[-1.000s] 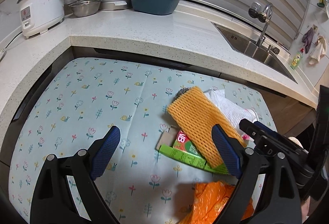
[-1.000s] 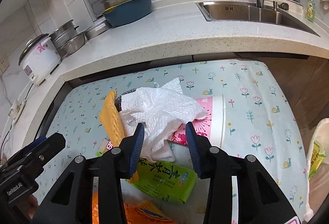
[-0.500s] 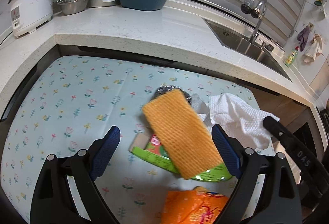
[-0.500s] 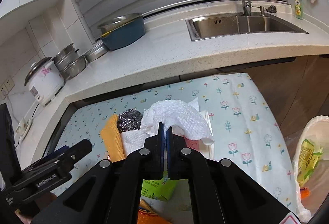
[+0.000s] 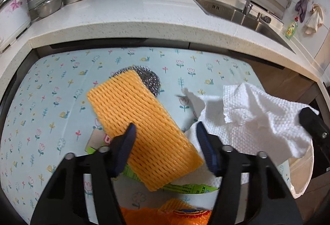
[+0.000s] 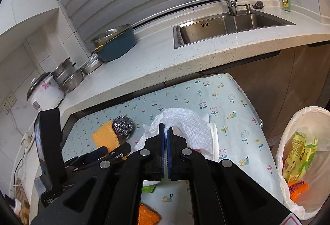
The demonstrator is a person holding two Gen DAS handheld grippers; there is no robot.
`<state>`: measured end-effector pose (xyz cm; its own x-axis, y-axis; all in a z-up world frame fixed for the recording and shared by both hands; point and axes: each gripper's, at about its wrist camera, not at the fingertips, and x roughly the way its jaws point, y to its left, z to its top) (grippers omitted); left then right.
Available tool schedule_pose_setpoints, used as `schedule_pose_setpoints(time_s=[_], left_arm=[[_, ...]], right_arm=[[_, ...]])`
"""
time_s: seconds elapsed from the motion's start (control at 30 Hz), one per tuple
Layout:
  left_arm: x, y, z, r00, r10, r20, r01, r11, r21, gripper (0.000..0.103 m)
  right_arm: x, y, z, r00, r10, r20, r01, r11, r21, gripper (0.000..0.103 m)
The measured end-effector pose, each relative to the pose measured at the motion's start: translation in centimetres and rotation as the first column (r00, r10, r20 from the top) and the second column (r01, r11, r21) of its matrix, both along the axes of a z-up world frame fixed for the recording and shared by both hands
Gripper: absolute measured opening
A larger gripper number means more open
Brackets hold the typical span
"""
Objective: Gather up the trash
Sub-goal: 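Grasp the orange foam net sleeve with the left tool while the right tool grasps the white tissue, then carry the foam sleeve and tissue over the bin and open both tools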
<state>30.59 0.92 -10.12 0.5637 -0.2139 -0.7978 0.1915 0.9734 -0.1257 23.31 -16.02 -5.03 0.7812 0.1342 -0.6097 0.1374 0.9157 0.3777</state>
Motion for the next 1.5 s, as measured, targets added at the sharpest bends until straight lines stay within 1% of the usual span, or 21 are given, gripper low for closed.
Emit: schedule_pose_setpoints(time_s=[0.03, 0.07, 0.1, 0.13, 0.2, 0.33, 0.47, 0.6, 0.77, 0.9, 1.1, 1.27, 1.5], left_arm=[[0.0, 0.0, -0.3, 1.000, -0.003, -0.011, 0.003, 1.000, 0.004, 0.034], [-0.1, 0.0, -0.4, 1.000, -0.007, -0.015, 0.007, 1.000, 0.003, 0.029], [-0.3, 0.0, -0.4, 1.000, -0.011, -0.014, 0.011, 1.000, -0.003, 0.019], [-0.5, 0.1, -0.3, 1.000, -0.011, -0.012, 0.011, 1.000, -0.006, 0.014], [-0.8, 0.2, 0.1, 1.000, -0.006, -0.003, 0.006, 1.000, -0.008, 0.011], [-2.2, 0.8, 1.7, 1.000, -0.002, 0.028, 0.002, 1.000, -0.017, 0.009], [-3.8, 1.4, 3.9, 0.998, 0.003, 0.061, -0.001, 0.999, -0.035, 0.009], [-5.5, 1.6, 6.0, 0.996, -0.002, 0.093, 0.005, 0.999, -0.037, 0.009], [-8.3, 1.1, 8.7, 0.991, -0.017, 0.133, 0.024, 0.999, -0.048, 0.009], [-10.8, -0.4, 10.2, 0.986, -0.054, 0.158, 0.061, 0.997, -0.041, 0.009], [-14.2, -3.4, 11.0, 0.978, -0.122, 0.170, 0.129, 0.991, -0.030, 0.009], [-16.5, -6.4, 10.6, 0.971, -0.178, 0.157, 0.184, 0.983, -0.026, 0.009], [-19.0, -10.6, 9.6, 0.958, -0.248, 0.141, 0.252, 0.968, -0.007, 0.009]], right_arm=[[-0.2, -0.1, -0.1, 1.000, 0.001, 0.000, -0.001, 1.000, 0.001, 0.002], [-0.3, -0.1, -0.1, 1.000, 0.002, 0.000, -0.002, 1.000, 0.002, 0.002], [-0.5, -0.1, 0.0, 1.000, 0.003, 0.000, -0.003, 1.000, 0.003, 0.002], [-0.6, -0.1, 0.0, 1.000, 0.005, 0.000, -0.005, 1.000, 0.005, 0.002], [-0.7, -0.2, 0.3, 1.000, 0.007, 0.006, -0.007, 1.000, 0.006, 0.002], [-1.5, -0.1, 1.7, 0.999, 0.012, 0.034, -0.012, 1.000, 0.004, 0.002], [-2.8, 0.1, 3.8, 0.997, 0.016, 0.074, -0.016, 1.000, -0.002, 0.002], [-4.4, 0.0, 5.8, 0.993, 0.018, 0.113, -0.017, 1.000, -0.009, 0.002], [-7.1, -0.3, 8.4, 0.986, 0.012, 0.165, -0.009, 1.000, -0.022, 0.002], [-9.2, -0.9, 9.8, 0.982, 0.001, 0.187, 0.004, 1.000, -0.027, 0.002], [-12.5, -2.6, 9.8, 0.983, -0.032, 0.182, 0.038, 0.999, -0.033, 0.002], [-15.4, -4.8, 8.6, 0.986, -0.072, 0.149, 0.080, 0.996, -0.047, 0.002], [-18.6, -8.4, 6.7, 0.985, -0.138, 0.108, 0.144, 0.989, -0.045, 0.002]])
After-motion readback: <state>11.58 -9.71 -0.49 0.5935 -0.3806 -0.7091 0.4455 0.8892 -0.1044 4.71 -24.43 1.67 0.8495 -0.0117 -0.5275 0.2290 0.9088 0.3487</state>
